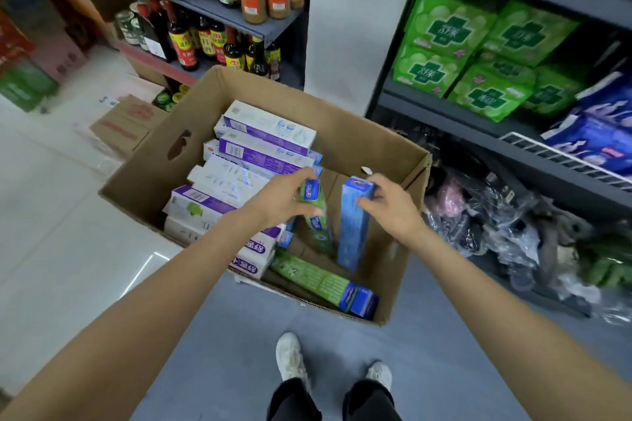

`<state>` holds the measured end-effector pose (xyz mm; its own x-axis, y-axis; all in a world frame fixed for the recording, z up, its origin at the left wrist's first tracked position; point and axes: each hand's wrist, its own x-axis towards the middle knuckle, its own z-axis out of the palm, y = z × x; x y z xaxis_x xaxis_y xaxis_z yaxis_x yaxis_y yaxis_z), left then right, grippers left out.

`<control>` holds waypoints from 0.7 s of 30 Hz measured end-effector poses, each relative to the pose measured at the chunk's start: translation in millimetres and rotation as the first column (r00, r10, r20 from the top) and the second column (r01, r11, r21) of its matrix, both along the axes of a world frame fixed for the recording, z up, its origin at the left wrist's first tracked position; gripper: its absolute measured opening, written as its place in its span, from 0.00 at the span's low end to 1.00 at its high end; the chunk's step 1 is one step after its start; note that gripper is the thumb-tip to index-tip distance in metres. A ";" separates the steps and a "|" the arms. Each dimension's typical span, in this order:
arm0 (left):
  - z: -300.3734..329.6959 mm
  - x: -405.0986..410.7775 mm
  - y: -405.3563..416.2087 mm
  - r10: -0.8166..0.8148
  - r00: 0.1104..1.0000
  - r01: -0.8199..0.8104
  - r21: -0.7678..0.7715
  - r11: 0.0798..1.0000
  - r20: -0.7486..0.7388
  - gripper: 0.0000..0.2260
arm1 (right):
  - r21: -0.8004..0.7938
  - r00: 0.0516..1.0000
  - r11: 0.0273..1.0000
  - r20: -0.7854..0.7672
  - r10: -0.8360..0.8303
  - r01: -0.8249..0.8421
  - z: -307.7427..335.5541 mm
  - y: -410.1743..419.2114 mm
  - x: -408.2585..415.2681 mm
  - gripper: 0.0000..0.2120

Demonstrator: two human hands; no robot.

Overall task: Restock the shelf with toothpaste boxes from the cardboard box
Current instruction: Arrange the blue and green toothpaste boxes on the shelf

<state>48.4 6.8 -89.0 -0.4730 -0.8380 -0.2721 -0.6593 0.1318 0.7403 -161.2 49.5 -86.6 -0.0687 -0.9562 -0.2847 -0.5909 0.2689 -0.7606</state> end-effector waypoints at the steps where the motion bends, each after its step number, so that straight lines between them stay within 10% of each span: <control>1: 11.0 -6.1 -1.4 0.024 0.998 -0.025 -0.015 1.000 -0.061 0.23 | -0.018 0.996 0.998 0.073 -0.056 0.057 9.7 -1.5 -10.0 0.06; 13: 163.3 -181.9 -38.2 0.182 0.810 -0.329 -0.176 0.928 -0.557 0.15 | -0.066 0.524 0.802 0.788 -0.322 0.593 149.9 -12.5 -158.0 0.09; 21: 241.4 -352.0 -41.8 0.145 0.798 -0.319 -0.206 0.925 -0.584 0.06 | -0.221 0.597 0.747 0.753 -0.278 0.627 229.9 7.6 -312.7 0.12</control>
